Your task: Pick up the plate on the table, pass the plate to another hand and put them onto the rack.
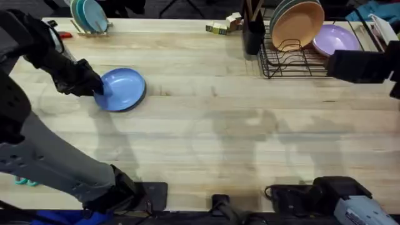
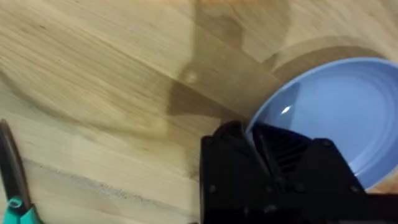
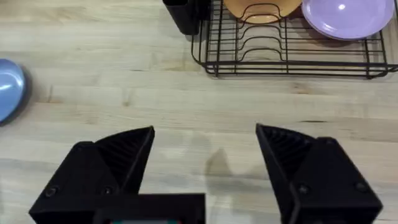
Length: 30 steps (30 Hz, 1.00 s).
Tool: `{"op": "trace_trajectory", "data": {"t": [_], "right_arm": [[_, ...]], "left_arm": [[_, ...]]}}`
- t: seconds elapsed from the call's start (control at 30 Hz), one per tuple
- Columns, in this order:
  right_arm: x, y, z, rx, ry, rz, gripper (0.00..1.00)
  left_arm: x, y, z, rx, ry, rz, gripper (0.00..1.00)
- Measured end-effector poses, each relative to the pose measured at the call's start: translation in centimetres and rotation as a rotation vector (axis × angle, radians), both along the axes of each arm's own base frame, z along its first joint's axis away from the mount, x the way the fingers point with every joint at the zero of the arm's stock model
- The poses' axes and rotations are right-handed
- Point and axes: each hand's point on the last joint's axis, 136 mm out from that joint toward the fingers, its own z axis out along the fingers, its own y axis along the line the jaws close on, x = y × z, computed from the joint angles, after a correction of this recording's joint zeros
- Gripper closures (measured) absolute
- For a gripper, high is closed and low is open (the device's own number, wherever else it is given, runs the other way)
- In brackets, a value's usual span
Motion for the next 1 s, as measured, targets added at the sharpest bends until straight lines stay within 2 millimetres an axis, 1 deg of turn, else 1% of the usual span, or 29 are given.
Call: {"op": "trace_trajectory", "data": {"t": [0.1,0.2,0.33,0.47,0.63,0.8,1.0], "right_arm": [[0.0,0.0,0.0,0.000,0.000,0.000,0.009],[0.0,0.0,0.0,0.000,0.000,0.000,0.009],[0.0,0.0,0.0,0.000,0.000,0.000,0.010],[0.0,0.0,0.0,0.000,0.000,0.000,0.009],[0.0,0.0,0.0,0.000,0.000,0.000,0.009],[0.0,0.0,0.0,0.000,0.000,0.000,0.009],[0.0,0.0,0.0,0.000,0.000,0.000,0.009]], "left_arm": [[0.2,-0.3,0.1,-0.019,-0.013,-0.001,0.947],[0.3,-1.0,0.1,-0.035,-0.010,-0.014,0.952],[0.5,-2.6,0.3,-0.056,0.014,-0.051,0.958],[1.4,-4.4,1.2,-0.065,0.031,-0.106,0.959],[3.2,-7.0,3.1,-0.057,0.032,-0.193,0.958],[5.1,-9.8,5.6,-0.034,0.005,-0.282,0.957],[7.0,-13.0,8.7,-0.018,-0.042,-0.374,0.958]]}}
